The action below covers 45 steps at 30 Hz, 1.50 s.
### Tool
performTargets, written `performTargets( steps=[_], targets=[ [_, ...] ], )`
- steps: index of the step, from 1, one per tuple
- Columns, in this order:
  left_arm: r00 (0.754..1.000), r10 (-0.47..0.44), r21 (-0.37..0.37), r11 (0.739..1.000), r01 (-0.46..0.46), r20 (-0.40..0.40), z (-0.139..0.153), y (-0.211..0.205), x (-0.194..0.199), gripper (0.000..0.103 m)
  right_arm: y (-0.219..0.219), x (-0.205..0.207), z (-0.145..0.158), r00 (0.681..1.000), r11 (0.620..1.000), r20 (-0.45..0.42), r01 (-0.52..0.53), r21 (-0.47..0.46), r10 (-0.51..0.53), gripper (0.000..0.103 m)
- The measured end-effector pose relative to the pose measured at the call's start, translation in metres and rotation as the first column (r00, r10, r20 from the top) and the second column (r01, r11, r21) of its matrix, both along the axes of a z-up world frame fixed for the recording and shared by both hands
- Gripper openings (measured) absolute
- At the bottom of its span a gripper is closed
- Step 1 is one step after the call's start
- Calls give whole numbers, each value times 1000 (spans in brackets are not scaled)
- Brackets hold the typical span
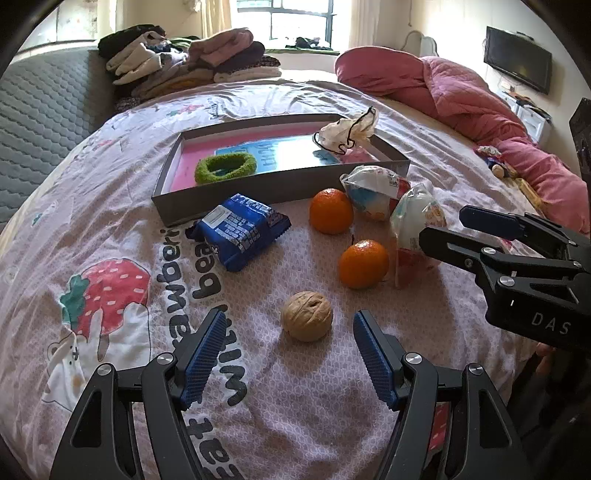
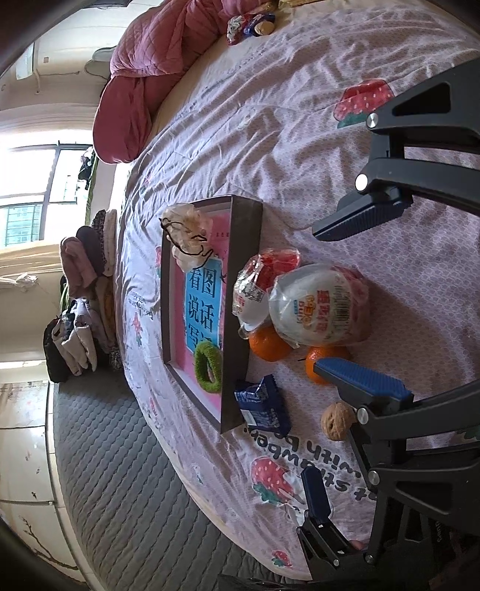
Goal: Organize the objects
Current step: 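Withdraw both tools and move the left tool toward the walnut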
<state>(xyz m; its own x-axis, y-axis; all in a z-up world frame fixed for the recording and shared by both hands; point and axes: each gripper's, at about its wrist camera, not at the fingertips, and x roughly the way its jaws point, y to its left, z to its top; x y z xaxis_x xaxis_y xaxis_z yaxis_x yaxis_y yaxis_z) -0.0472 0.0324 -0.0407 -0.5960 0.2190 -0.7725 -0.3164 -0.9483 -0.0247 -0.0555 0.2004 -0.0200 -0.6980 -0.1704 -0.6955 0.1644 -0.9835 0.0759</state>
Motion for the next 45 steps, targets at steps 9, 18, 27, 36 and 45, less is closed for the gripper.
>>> performTargets(
  steps=[9, 18, 27, 36, 45],
  targets=[
    [1000, -9, -15, 1000, 9, 10, -4, 4, 0, 73, -3, 0, -8, 1000, 1000, 27, -6, 5, 6, 65],
    [1000, -5, -34, 999, 6, 18, -10, 9, -4, 73, -4, -3, -13, 999, 1000, 44, 6, 10, -6, 65],
    [1000, 7, -44, 999, -6, 24, -15, 11, -11, 73, -1, -8, -19, 997, 1000, 71, 18, -17, -17, 65],
    [999, 31, -53, 998, -29, 39, -21, 10, -17, 73, -5, -12, -24, 997, 1000, 79, 21, 8, -21, 65],
    [998, 48, -62, 997, -46, 32, -23, 11, -21, 73, -5, -16, -28, 996, 1000, 85, 26, 8, -27, 65]
  ],
)
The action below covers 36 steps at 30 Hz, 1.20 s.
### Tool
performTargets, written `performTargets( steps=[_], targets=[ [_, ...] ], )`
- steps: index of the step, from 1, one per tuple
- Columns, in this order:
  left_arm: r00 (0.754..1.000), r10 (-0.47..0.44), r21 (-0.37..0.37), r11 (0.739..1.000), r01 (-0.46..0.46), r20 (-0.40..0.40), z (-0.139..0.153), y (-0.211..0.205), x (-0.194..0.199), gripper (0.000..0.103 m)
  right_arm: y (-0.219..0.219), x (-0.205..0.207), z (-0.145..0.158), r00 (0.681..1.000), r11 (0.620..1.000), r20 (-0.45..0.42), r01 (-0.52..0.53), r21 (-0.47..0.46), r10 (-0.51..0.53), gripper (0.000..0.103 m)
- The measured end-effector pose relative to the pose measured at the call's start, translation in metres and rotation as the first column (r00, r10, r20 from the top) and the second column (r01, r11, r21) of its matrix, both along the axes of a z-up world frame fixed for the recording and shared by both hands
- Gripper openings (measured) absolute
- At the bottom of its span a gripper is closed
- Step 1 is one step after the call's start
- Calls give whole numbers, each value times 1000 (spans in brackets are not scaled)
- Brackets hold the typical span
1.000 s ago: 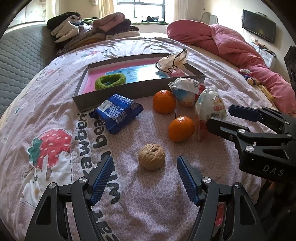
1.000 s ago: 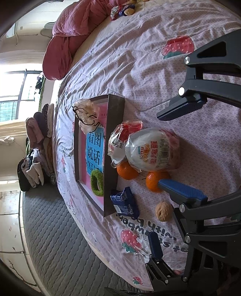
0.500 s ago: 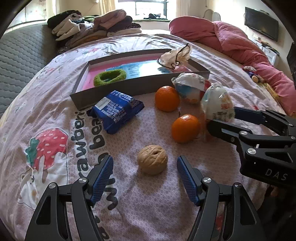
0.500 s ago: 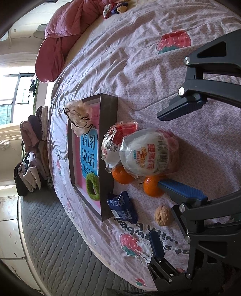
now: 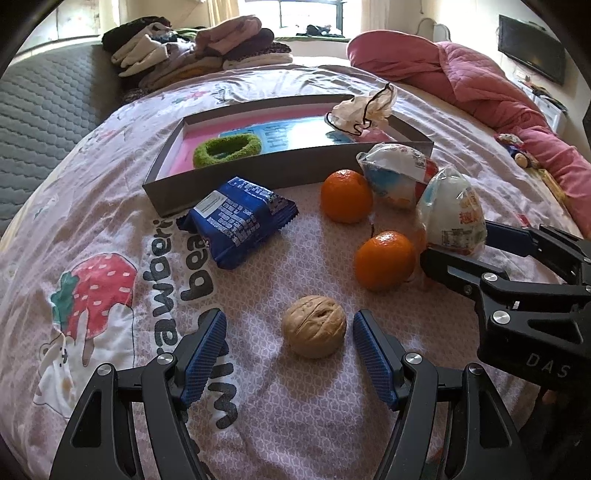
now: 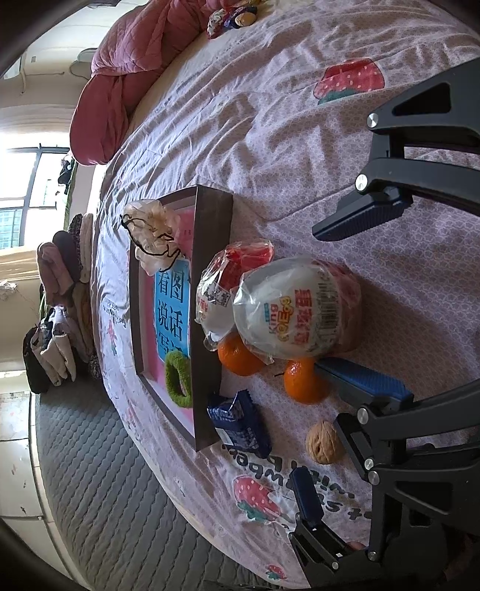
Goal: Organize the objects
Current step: 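Withdraw both tools and move the left tool toward the walnut, then grasp the walnut with the left tool while the right tool grasps the Kinder egg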
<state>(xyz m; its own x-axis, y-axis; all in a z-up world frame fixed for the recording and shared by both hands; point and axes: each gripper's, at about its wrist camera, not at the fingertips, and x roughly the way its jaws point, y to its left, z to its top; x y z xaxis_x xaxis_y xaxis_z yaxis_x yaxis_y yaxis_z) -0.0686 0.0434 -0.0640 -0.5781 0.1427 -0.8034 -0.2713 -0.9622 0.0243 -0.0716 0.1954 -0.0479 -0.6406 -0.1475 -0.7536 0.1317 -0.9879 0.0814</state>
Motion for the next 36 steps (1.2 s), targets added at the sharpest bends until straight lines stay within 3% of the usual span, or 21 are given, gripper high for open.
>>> performTargets(
  steps=[9, 12, 21, 36],
  targets=[
    [1000, 10, 27, 1000, -10, 6, 0, -2, -4, 72, 0, -1, -4, 1000, 1000, 3, -13, -6, 13, 63],
    [1000, 6, 26, 1000, -7, 7, -1, -1, -3, 64, 0, 0, -3, 1000, 1000, 1, -18, -14, 18, 54],
    [1000, -30, 32, 999, 29, 8, 0, 4, 0, 36, 0, 0, -3, 1000, 1000, -4, -18, -9, 18, 53],
    [999, -38, 22, 999, 39, -27, 8, 6, 4, 35, 3, 4, 3, 999, 999, -23, -23, -30, 23, 52]
  ],
)
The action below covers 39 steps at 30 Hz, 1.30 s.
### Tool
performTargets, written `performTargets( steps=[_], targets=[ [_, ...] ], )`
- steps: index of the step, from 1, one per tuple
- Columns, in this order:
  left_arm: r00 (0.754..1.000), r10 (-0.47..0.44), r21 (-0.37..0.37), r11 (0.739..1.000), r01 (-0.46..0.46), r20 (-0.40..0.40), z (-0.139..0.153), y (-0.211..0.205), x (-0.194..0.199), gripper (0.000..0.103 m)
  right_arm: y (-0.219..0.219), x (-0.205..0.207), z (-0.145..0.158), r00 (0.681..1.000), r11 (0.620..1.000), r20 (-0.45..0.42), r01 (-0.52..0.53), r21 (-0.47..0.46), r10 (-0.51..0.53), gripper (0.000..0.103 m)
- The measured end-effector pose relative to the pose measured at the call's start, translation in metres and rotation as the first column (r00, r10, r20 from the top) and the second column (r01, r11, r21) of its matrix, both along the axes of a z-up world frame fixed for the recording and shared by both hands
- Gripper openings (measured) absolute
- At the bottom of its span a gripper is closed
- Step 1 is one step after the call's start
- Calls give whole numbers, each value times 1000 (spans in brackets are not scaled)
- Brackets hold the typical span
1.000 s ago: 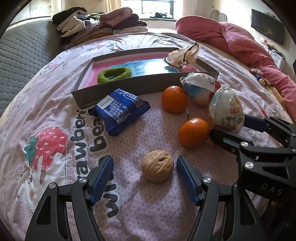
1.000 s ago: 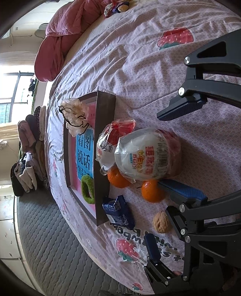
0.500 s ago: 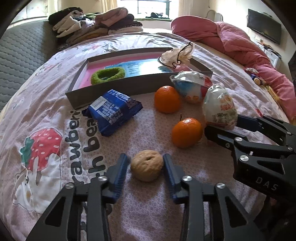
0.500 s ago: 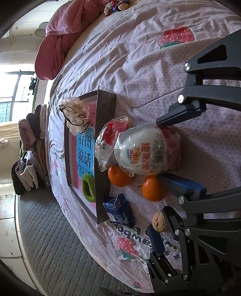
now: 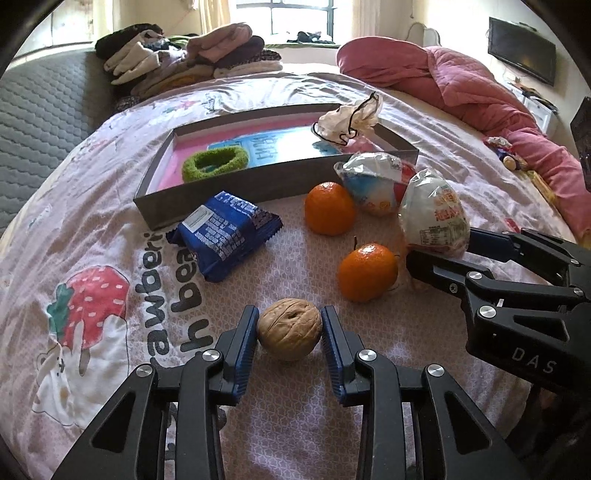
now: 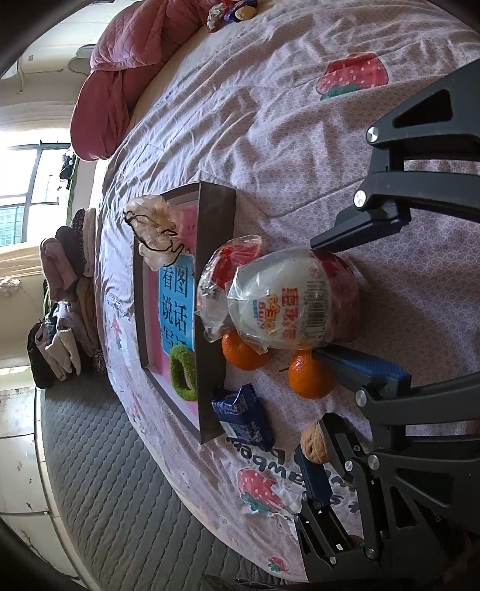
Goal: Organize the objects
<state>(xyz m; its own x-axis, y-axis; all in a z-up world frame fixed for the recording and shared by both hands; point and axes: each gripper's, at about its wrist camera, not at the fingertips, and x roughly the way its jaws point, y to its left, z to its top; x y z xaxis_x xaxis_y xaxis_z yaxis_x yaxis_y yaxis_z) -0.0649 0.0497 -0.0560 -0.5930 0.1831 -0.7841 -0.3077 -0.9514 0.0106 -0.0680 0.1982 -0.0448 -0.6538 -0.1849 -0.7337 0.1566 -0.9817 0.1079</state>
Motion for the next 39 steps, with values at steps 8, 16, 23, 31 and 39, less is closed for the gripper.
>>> performTargets(
  steps=[8, 16, 23, 31, 39],
  targets=[
    [1000, 5, 11, 1000, -5, -9, 5, -1, 1, 35, 0, 2, 5, 1000, 1000, -19, 0, -11, -1, 51],
    [1000, 13, 24, 1000, -12, -29, 12, -4, 2, 35, 0, 3, 11, 999, 1000, -39, -4, -22, 4, 51],
    [998, 17, 19, 1000, -16, -55, 18, -4, 3, 35, -1, 5, 14, 998, 1000, -57, -9, -20, 8, 51],
    [996, 33, 28, 999, -30, -78, 26, -8, 2, 35, 0, 7, 19, 997, 999, -76, -17, -34, 15, 51],
    [996, 38, 33, 999, -35, -87, 30, -8, 0, 35, 1, 9, 23, 996, 999, -88, -17, -39, 13, 51]
  ],
)
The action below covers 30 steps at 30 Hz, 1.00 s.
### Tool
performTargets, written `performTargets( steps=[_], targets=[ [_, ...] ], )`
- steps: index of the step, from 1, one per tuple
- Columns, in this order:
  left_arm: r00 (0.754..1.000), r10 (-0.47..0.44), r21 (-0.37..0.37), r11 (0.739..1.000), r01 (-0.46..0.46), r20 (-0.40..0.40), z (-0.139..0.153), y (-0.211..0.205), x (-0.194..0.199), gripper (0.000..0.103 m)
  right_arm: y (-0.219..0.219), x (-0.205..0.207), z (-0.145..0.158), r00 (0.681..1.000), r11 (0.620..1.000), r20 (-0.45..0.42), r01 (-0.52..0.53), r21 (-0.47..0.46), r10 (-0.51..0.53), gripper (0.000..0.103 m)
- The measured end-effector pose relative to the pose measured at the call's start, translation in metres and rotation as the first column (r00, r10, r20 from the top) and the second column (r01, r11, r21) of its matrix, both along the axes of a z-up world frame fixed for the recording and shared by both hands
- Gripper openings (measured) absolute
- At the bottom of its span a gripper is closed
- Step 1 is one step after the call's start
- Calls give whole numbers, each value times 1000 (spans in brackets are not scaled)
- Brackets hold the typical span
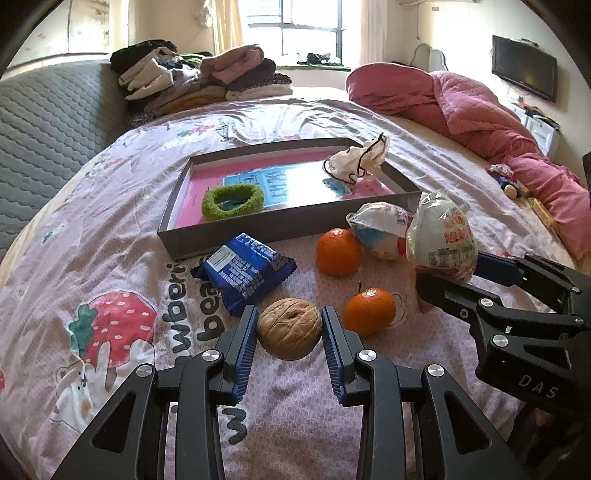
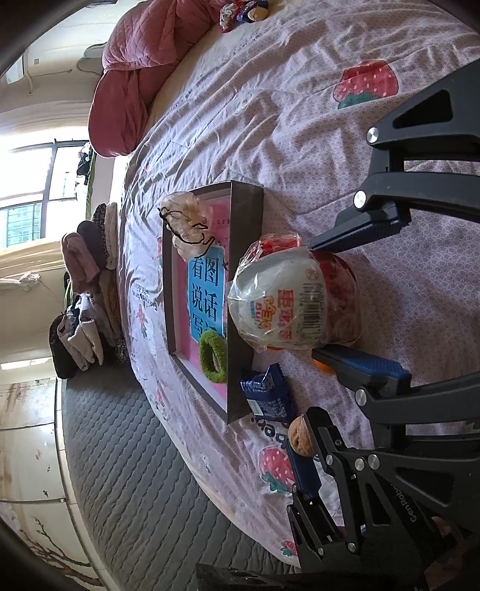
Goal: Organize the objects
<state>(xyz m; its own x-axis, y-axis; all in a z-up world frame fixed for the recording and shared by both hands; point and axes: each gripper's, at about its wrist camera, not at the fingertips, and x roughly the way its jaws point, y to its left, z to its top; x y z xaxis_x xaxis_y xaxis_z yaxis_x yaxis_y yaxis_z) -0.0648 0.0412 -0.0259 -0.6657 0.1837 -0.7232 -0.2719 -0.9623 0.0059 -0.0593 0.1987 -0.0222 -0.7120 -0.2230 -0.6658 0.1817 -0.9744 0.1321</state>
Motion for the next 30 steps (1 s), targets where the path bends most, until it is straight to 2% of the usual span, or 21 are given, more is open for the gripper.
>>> performTargets(
  steps=[30],
  targets=[
    [995, 47, 24, 999, -45, -85, 32, -11, -10, 35, -3, 6, 29, 992, 999, -122, 16, 34, -12, 51]
  ],
)
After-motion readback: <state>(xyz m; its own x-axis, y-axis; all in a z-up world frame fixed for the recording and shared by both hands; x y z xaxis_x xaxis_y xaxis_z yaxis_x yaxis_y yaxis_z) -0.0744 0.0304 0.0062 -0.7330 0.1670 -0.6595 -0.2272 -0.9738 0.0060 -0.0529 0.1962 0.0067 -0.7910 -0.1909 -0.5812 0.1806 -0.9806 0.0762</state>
